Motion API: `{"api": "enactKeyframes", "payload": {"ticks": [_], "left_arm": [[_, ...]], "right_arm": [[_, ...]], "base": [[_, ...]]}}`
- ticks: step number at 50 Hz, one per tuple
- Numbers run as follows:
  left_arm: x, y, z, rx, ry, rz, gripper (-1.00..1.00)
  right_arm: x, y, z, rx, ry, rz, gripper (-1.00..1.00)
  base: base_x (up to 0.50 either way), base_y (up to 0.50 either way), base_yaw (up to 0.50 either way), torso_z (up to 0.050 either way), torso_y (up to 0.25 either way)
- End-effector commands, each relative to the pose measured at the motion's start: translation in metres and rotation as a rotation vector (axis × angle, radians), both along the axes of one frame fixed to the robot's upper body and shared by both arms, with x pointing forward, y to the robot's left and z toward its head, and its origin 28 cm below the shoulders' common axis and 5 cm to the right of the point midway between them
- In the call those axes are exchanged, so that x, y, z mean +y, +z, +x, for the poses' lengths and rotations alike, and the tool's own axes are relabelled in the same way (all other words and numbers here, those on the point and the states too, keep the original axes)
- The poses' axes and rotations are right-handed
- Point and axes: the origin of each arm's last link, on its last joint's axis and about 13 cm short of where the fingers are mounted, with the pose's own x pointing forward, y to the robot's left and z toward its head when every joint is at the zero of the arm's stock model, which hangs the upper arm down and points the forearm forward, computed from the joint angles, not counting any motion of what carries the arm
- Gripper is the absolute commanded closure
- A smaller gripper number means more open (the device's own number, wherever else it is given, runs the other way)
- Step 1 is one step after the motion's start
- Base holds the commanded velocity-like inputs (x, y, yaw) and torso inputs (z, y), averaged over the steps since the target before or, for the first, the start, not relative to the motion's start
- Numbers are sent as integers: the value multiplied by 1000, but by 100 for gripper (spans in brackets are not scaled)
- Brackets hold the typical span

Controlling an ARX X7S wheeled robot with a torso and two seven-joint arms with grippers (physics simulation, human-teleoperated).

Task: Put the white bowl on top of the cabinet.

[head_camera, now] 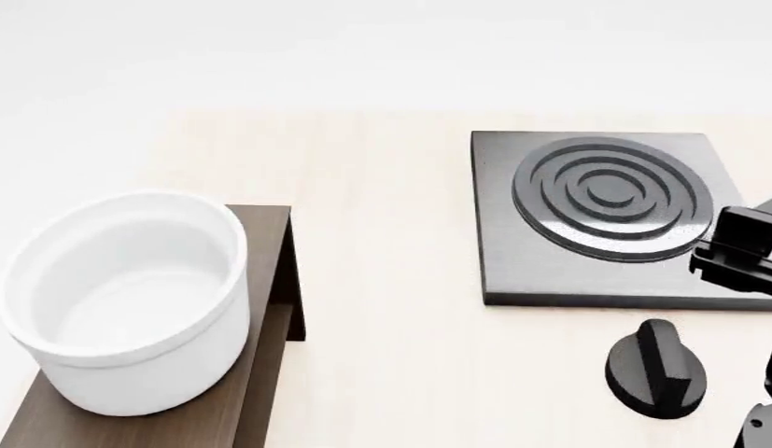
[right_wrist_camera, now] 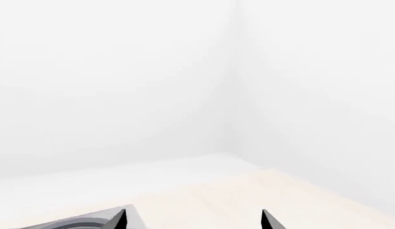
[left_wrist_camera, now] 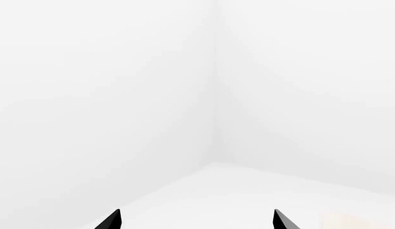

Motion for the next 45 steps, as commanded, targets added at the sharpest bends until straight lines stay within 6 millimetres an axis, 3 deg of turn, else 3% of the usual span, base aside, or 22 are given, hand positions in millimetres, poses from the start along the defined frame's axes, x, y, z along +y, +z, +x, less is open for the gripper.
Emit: {"api": "enactKeyframes", "payload": {"ticks": [1,22,45], "left_arm": [[0,3,-1,-9,1,0,-100],[0,4,-2,-11,-3,1,-100],[-1,10,-5,-31,-6,2,-100]], "right_arm": [[-8,5,-9,-22,-46,-23,-100],[-14,24,-27,-85,-82,-68,-100],[-20,31,-38,-104,-116,-98,-100]], "base": [[0,0,0,0,0],[0,0,0,0,0],[0,0,0,0,0]]}}
